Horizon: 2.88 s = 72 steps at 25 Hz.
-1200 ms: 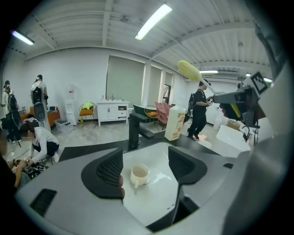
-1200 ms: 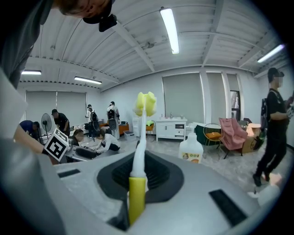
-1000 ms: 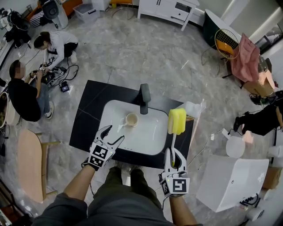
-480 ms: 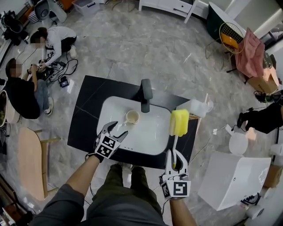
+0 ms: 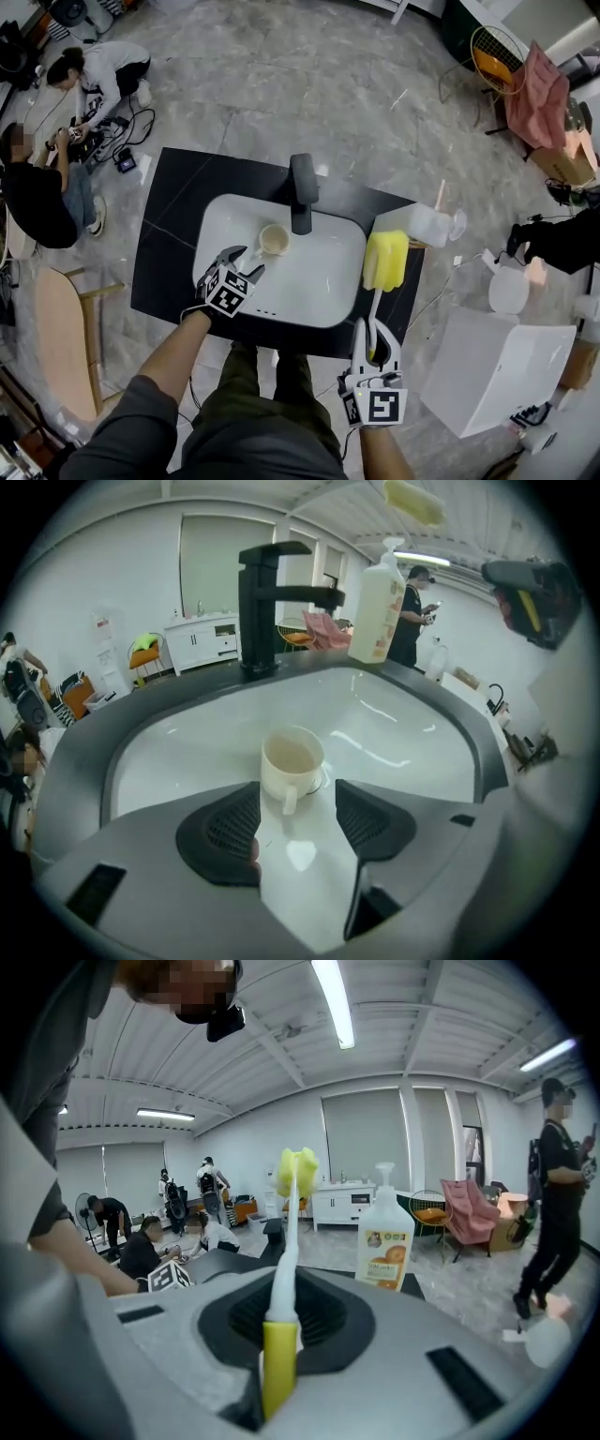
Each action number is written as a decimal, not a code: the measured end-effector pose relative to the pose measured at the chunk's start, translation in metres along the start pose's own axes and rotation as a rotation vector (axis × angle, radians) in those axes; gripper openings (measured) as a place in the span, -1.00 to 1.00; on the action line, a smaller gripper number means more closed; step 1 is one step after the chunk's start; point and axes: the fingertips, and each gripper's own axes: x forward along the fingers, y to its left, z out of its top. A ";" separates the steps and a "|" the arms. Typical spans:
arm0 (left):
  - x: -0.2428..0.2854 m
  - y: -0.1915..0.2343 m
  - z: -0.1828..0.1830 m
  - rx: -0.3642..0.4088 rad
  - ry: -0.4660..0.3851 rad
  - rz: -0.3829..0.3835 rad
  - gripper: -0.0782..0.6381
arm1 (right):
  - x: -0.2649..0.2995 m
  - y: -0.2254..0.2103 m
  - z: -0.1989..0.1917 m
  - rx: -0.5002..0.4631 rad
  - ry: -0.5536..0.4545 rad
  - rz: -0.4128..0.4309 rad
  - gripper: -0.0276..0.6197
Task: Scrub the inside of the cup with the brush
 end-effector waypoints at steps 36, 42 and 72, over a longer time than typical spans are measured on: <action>0.047 0.010 -0.013 0.346 0.073 0.049 -0.64 | 0.034 -0.016 -0.032 0.033 0.054 0.034 -0.86; 0.033 -0.009 0.002 0.659 0.161 -0.003 -0.64 | 0.027 -0.018 -0.034 0.060 0.047 0.031 -0.86; 0.063 -0.049 0.021 0.888 0.280 -0.101 -0.68 | 0.013 -0.030 -0.051 0.061 0.067 0.060 -0.86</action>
